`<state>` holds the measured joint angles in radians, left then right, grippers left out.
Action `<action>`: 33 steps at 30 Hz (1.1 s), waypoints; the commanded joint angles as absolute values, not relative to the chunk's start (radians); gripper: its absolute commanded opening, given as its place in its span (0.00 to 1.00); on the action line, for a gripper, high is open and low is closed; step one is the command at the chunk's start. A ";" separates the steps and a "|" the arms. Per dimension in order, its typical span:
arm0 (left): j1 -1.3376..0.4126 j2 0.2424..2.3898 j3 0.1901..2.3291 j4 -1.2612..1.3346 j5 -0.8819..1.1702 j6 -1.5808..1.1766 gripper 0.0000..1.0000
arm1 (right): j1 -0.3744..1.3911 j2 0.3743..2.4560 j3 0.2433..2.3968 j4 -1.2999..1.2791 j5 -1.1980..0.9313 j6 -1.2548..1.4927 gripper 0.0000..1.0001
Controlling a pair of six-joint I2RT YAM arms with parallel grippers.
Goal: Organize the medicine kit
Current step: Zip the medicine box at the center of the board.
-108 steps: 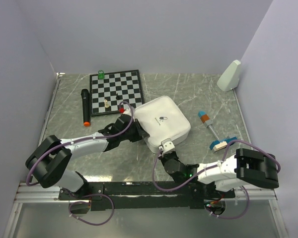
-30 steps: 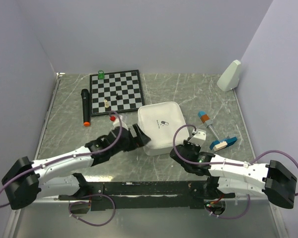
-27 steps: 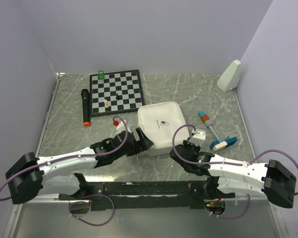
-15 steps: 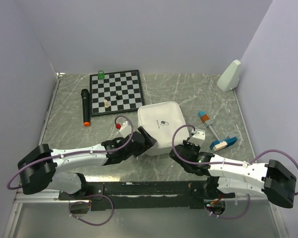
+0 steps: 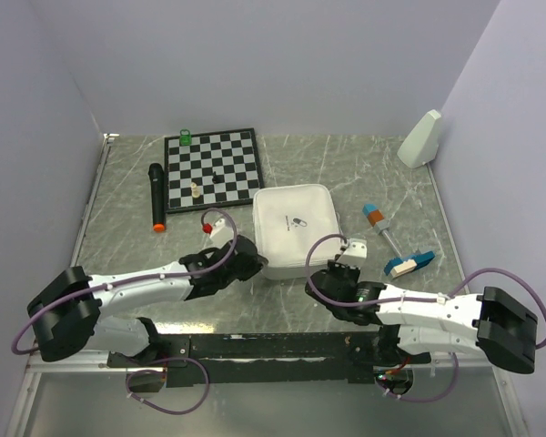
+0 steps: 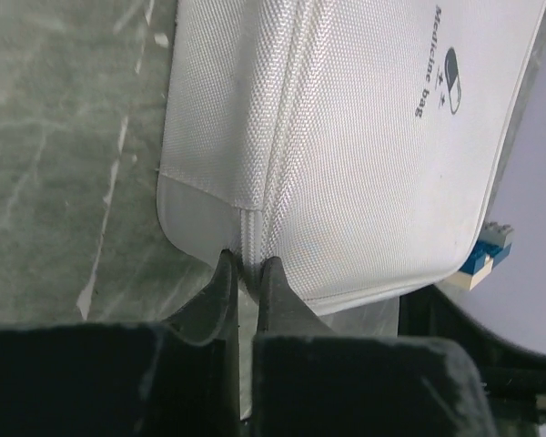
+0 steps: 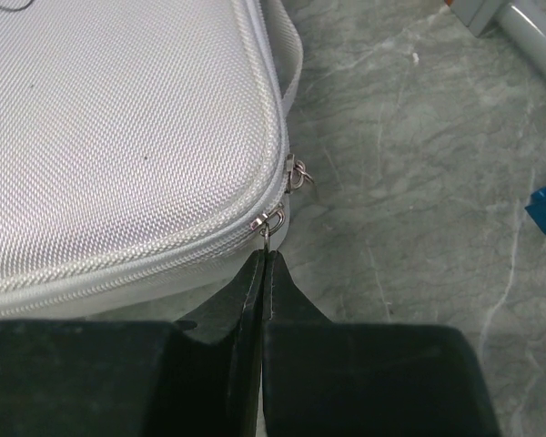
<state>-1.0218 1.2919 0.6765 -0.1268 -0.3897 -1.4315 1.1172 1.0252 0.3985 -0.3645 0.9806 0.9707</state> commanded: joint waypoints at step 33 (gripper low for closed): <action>-0.512 1.126 0.471 -0.126 -0.373 -0.970 0.01 | 1.103 0.974 0.298 0.024 0.876 0.677 0.00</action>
